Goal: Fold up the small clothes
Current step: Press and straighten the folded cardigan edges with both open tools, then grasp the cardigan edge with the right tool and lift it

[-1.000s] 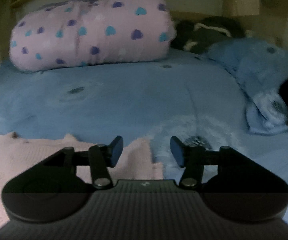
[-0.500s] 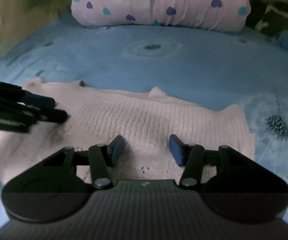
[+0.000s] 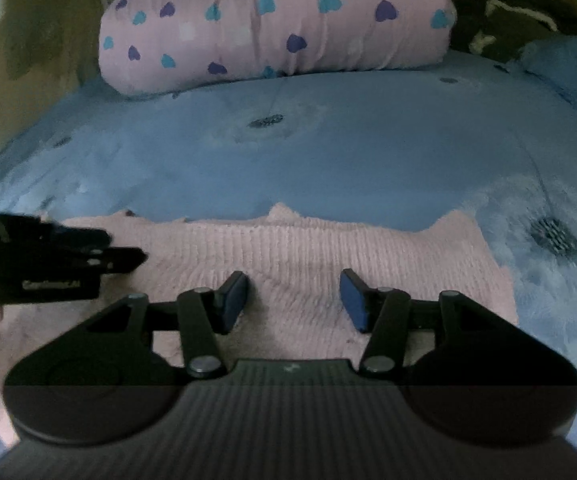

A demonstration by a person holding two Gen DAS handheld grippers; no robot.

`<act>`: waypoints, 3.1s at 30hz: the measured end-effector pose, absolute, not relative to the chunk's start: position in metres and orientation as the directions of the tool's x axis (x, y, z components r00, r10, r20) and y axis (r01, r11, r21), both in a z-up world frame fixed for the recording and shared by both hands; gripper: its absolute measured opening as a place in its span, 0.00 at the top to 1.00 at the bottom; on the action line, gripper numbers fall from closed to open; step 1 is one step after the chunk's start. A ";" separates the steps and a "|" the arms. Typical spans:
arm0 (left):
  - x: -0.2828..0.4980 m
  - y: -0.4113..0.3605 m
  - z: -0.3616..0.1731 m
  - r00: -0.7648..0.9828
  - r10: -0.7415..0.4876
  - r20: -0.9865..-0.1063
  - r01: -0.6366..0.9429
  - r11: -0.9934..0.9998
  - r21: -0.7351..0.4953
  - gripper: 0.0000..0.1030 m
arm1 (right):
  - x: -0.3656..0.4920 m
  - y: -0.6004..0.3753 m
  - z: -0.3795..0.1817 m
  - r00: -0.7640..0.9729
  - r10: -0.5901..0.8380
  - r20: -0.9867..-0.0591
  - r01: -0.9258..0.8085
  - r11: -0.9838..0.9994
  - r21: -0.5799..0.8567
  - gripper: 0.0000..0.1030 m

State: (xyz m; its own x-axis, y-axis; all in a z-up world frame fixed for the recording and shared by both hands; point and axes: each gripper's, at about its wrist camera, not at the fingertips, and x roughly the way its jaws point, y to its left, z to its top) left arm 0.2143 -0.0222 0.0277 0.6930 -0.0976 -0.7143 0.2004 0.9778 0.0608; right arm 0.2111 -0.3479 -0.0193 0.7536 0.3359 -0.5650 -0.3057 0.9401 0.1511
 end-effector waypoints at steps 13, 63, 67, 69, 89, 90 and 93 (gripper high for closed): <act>0.112 0.041 0.092 0.653 -0.123 -0.747 0.125 0.991 -0.054 0.48 | 0.131 -0.369 0.023 0.706 0.384 -0.595 -0.234 0.920 0.315 0.47; 0.065 0.102 0.032 0.618 -0.037 -0.785 -0.080 0.991 -0.109 0.19 | 0.069 -0.404 -0.060 0.875 0.155 -0.458 0.143 0.822 0.551 0.33; 0.065 0.102 0.031 0.613 -0.046 -0.788 -0.076 0.990 -0.116 0.19 | 0.076 -0.405 -0.063 0.886 0.149 -0.439 0.150 0.803 0.576 0.33; 0.065 0.101 0.030 0.610 -0.046 -0.791 -0.077 0.990 -0.118 0.19 | 0.079 -0.405 -0.064 0.890 0.149 -0.431 0.147 0.801 0.580 0.33; 0.069 0.105 0.029 0.607 -0.042 -0.793 -0.089 0.989 -0.120 0.18 | 0.093 -0.420 -0.071 0.889 0.190 -0.416 0.169 0.709 0.685 0.61; 0.069 0.105 0.029 0.607 -0.042 -0.793 -0.089 0.989 -0.120 0.18 | 0.093 -0.422 -0.072 0.891 0.196 -0.410 0.167 0.697 0.697 0.64; 0.069 0.105 0.029 0.607 -0.040 -0.794 -0.089 0.989 -0.118 0.18 | 0.094 -0.425 -0.076 0.891 0.222 -0.397 0.157 0.669 0.726 0.73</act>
State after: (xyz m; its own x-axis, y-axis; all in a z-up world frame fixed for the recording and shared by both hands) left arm 0.0688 0.1049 0.0288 0.6070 -0.0401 -0.7937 -0.0889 0.9890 -0.1179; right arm 0.0938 -0.4249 -0.0756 0.8908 0.2216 -0.3968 0.1572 0.6690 0.7265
